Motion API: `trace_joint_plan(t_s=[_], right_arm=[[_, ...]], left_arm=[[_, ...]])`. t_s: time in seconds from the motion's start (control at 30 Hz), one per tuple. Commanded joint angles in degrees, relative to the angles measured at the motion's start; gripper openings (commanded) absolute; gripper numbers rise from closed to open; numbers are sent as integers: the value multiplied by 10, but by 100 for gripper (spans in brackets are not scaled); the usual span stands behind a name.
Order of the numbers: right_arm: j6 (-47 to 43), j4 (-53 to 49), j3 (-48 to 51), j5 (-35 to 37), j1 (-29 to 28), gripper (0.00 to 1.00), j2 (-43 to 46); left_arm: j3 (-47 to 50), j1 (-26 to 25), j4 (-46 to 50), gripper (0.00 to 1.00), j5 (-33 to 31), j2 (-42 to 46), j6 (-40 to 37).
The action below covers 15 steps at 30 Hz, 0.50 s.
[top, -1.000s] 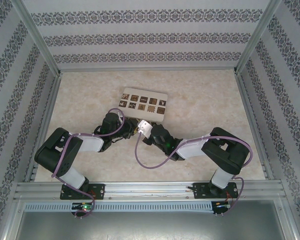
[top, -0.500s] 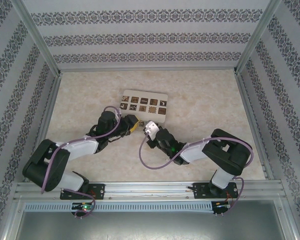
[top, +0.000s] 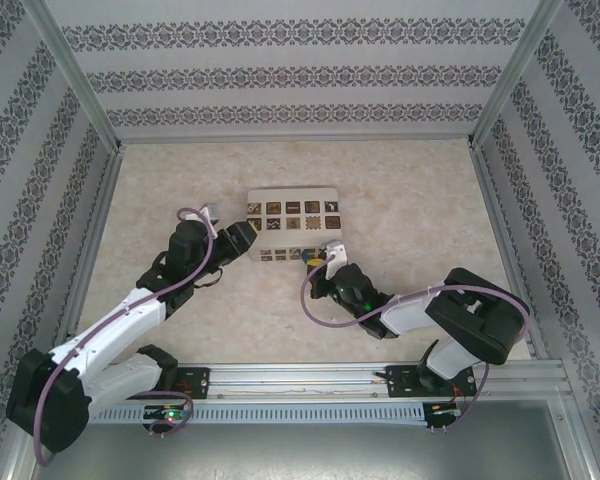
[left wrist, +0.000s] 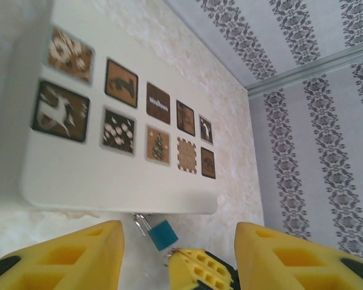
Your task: Unlock the padlock with the key
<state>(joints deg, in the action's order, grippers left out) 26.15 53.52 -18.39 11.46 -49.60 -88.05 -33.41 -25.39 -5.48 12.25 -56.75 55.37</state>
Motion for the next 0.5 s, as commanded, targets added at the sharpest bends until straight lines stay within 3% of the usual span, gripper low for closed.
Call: trace_joint_plan(t_s=[0.0, 0.47], right_arm=[[115, 24, 23, 0, 7, 0, 16], [287, 30, 63, -17, 21, 0, 31]], left_arm=[[-13, 6, 64, 51, -44, 23, -62], [-15, 6, 70, 53, -63, 34, -75]])
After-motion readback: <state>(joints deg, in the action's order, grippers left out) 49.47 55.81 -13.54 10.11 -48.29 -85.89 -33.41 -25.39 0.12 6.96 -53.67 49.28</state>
